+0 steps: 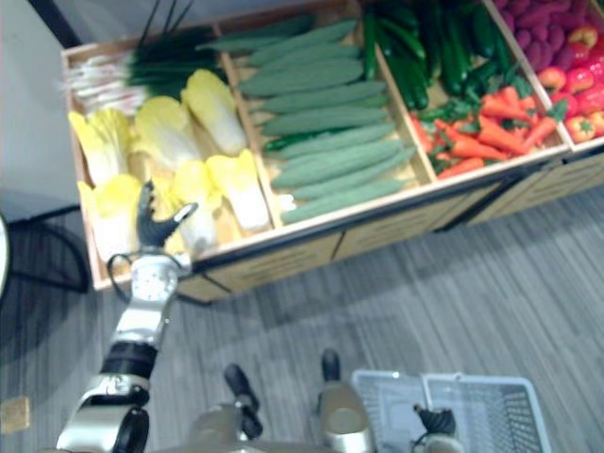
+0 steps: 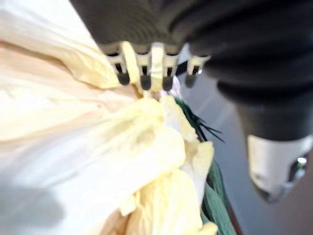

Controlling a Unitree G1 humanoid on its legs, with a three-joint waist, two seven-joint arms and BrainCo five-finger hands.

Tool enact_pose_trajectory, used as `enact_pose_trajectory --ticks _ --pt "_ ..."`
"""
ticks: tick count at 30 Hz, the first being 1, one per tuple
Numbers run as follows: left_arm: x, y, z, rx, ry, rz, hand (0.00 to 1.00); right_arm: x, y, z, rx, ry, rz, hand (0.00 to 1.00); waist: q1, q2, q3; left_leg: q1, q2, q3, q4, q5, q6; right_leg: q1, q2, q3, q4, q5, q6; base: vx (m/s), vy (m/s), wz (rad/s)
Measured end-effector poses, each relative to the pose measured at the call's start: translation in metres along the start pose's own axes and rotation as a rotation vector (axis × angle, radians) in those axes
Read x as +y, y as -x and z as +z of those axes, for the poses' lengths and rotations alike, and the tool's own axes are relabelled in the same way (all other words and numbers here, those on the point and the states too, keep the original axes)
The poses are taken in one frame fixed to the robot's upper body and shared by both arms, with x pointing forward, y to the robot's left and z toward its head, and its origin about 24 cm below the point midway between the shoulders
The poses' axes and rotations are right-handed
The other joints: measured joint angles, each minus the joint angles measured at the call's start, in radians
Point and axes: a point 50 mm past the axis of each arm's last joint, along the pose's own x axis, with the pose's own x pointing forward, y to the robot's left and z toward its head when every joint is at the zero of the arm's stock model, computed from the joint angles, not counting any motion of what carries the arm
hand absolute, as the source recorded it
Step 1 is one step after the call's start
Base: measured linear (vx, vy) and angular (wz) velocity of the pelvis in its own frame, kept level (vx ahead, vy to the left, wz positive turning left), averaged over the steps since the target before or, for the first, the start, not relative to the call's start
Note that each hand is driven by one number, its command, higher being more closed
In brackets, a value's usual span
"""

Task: Pick vegetable in the basket

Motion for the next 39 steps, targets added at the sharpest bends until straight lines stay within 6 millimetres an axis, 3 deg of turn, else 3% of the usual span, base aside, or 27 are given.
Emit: enact_pose_trajectory --ticks 5,8,12,15,16,21,27,31,33,35,36,37,39 --pt "0.003 0.001 0.001 0.009 0.030 0.073 0.00 0.001 0.000 0.000 0.002 -0.013 -0.006 1.00 0.016 -0.002 0.017 -0.018 -0.003 0.024 0.000 0.006 0.008 -0.030 -0.004 0.018 0.006 0.007 0.001 0.05 0.012 -0.11" --pt "0.004 0.000 0.003 0.001 0.031 0.098 0.00 0.004 -0.002 0.010 -0.022 -0.033 -0.018 1.00 0.020 -0.006 0.045 -0.039 -0.003 0.046 0.000 0.006 0.008 -0.072 -0.004 0.038 0.030 0.008 0.002 0.05 0.006 -0.17" --pt "-0.008 -0.021 0.009 0.023 0.013 0.084 0.00 0.007 -0.006 0.033 -0.085 -0.070 -0.022 1.00 0.021 -0.014 0.088 -0.071 -0.001 0.085 0.000 0.006 0.008 -0.133 0.000 0.068 0.050 0.008 0.002 0.04 0.001 -0.20" --pt "-0.006 -0.035 0.026 -0.018 0.020 0.144 0.00 0.007 -0.006 0.046 -0.137 -0.083 -0.028 1.00 0.029 -0.018 0.104 -0.087 0.007 0.124 0.000 0.006 0.008 -0.174 0.011 0.101 0.059 0.013 -0.001 0.05 -0.023 -0.37" --pt "-0.004 -0.038 0.028 -0.022 0.015 0.158 1.00 0.008 -0.006 0.049 -0.146 -0.080 -0.024 1.00 0.037 -0.019 0.105 -0.088 0.012 0.140 0.000 0.006 0.007 -0.182 0.018 0.112 0.060 0.015 -0.004 0.03 -0.035 -0.33" --pt "0.007 -0.054 0.041 -0.044 0.032 0.223 1.00 0.015 -0.004 0.063 -0.198 -0.102 -0.008 1.00 0.048 -0.025 0.108 -0.114 0.046 0.244 0.000 0.018 -0.004 -0.229 0.039 0.125 0.055 0.032 -0.013 0.00 -0.056 -0.12" --pt "0.032 -0.075 0.051 -0.032 0.058 0.280 1.00 0.025 -0.002 0.095 -0.302 -0.142 0.044 1.00 0.052 -0.046 0.116 -0.113 0.062 0.331 0.000 0.035 0.001 -0.231 0.050 0.150 -0.011 0.071 -0.007 -0.06 -0.030 -0.17" --pt "0.040 -0.078 0.048 0.002 0.083 0.284 1.00 0.032 -0.001 0.105 -0.331 -0.128 0.089 1.00 0.057 -0.075 0.112 -0.079 0.061 0.350 0.000 0.035 0.001 -0.205 0.047 0.151 -0.022 0.087 0.000 -0.02 -0.024 -0.17" --pt "0.039 -0.078 0.046 0.020 0.074 0.275 1.00 0.033 -0.001 0.103 -0.322 -0.132 0.094 1.00 0.056 -0.092 0.107 -0.059 0.055 0.314 0.016 0.028 0.001 -0.171 0.045 0.147 -0.023 0.092 -0.005 0.05 -0.019 0.04" --pt "0.041 -0.072 0.044 0.010 0.048 0.265 1.00 0.035 -0.001 0.102 -0.313 -0.135 0.103 1.00 0.055 -0.121 0.100 -0.048 0.065 0.124 0.095 -0.030 -0.011 -0.129 0.044 0.156 -0.024 0.094 -0.008 0.13 -0.054 -0.10" --pt "0.045 -0.063 0.044 -0.029 0.030 0.272 1.00 0.032 -0.002 0.103 -0.321 -0.137 0.096 1.00 0.058 -0.127 0.096 -0.048 0.078 -0.033 0.162 -0.089 -0.032 -0.101 0.048 0.168 -0.026 0.094 -0.007 0.10 -0.009 -0.43" --pt "0.050 -0.052 0.049 -0.091 0.025 0.280 1.00 0.027 -0.003 0.104 -0.322 -0.146 0.082 1.00 0.058 -0.125 0.092 -0.046 0.084 -0.135 0.220 -0.149 -0.053 -0.079 0.050 0.179 -0.026 0.093 -0.006 0.08 0.038 -0.44" --pt "0.055 -0.035 0.062 -0.203 -0.006 0.290 1.00 0.019 -0.005 0.096 -0.300 -0.172 0.064 1.00 0.050 -0.117 0.065 -0.047 0.075 -0.199 0.255 -0.207 -0.065 -0.061 0.046 0.181 -0.031 0.089 0.005 0.05 0.126 -0.13"
